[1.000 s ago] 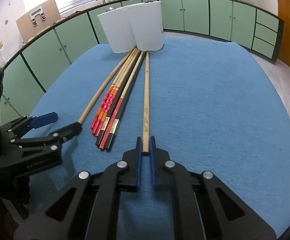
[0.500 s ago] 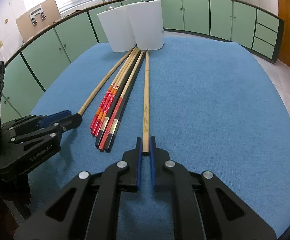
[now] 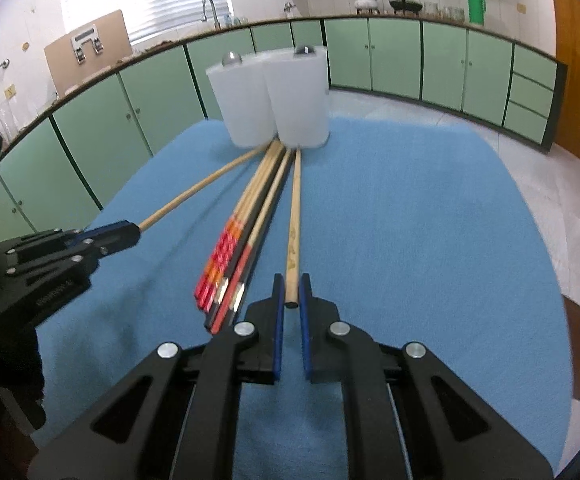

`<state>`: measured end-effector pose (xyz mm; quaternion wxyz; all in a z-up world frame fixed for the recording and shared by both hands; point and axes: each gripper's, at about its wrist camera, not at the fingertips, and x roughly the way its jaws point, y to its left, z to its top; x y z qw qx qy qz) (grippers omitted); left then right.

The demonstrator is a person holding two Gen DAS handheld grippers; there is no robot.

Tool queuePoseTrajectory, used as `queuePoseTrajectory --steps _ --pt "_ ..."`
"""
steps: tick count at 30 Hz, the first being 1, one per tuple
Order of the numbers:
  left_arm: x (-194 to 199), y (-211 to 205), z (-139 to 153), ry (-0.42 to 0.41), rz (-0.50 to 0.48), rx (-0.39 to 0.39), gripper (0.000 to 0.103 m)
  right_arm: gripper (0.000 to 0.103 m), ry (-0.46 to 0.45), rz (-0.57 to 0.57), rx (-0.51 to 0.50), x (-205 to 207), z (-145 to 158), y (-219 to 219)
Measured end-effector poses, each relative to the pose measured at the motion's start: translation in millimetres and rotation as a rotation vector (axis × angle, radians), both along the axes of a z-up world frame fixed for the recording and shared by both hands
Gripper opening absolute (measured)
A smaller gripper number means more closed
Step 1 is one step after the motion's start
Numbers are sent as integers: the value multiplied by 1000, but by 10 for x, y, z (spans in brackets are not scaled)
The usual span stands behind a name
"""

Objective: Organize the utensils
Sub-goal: 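Grasp another plain wooden chopstick with the left tool, then lift the wooden chopstick with the left tool into the holder while the right tool inserts its chopstick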

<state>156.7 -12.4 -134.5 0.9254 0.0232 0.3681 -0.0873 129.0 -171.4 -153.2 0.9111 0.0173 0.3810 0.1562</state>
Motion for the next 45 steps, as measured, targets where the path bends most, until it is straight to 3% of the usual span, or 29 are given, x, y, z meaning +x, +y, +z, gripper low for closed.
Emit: queuePoseTrajectory --steps 7,17,23,36,45 --pt "18 17 529 -124 -10 -11 6 7 -105 2 27 113 491 -110" --pt "225 120 990 -233 -19 -53 6 7 -195 -1 92 385 1059 -191" --pt "441 115 1178 -260 -39 -89 6 7 -204 15 128 672 1356 -191" --pt "668 89 1592 -337 -94 -114 6 6 -286 90 76 1102 1992 -79" --pt "809 -22 2244 -506 -122 -113 6 6 -418 118 114 1274 2613 -92"
